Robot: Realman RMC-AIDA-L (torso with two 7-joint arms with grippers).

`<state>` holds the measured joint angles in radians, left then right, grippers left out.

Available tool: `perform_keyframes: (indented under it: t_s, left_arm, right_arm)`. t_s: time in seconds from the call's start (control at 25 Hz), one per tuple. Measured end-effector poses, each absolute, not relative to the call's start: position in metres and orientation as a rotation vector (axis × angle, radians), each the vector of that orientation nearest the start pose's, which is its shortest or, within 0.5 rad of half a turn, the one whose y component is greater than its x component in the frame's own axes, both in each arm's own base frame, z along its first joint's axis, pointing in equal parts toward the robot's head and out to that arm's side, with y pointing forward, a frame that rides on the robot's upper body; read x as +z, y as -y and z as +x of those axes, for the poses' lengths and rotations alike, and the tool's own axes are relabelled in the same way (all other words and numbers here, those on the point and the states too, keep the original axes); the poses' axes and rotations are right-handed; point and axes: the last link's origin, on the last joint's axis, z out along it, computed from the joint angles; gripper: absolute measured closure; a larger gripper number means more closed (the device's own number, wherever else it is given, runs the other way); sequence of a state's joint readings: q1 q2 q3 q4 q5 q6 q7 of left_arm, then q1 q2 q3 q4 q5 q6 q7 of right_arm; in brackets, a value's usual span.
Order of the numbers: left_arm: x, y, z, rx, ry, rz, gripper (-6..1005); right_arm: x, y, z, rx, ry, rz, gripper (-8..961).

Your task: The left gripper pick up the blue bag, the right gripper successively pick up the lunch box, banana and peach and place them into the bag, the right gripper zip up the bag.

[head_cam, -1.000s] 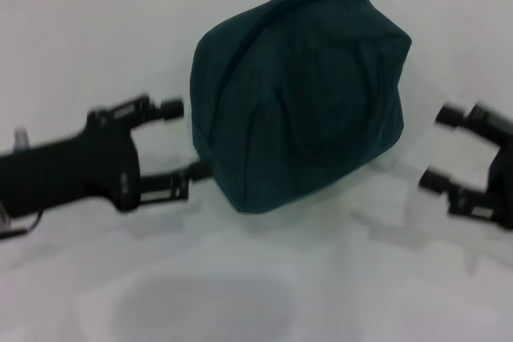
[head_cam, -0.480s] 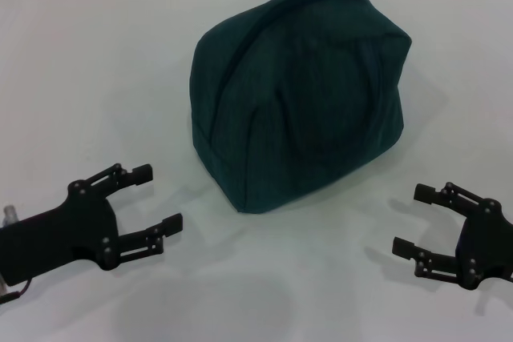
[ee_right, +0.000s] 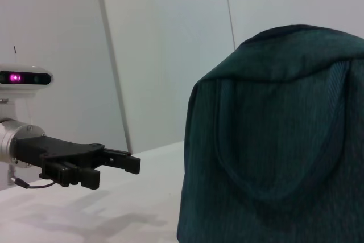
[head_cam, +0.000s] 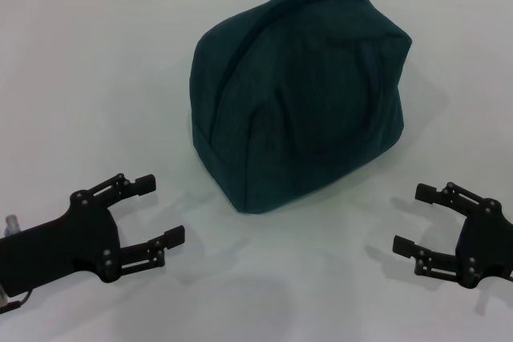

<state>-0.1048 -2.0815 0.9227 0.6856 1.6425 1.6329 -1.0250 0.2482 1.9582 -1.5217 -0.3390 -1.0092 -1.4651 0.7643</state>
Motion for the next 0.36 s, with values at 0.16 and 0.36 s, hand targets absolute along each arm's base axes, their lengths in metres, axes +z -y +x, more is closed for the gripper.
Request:
perform_keyframes:
  t_s: [0.16, 0.36]
  left_arm:
    - [-0.0005, -0.2163, -0.3233, -0.830, 0.496, -2.555, 120]
    - [-0.0012, -0.2160, -0.3229, -0.832, 0.497, -2.556, 120]
  right_arm:
    - [-0.0319, -0.2382, 0.3171, 0.878, -0.421, -2.559, 79]
    - [-0.0324, -0.2383, 0.3162, 0.882, -0.418, -2.559, 79]
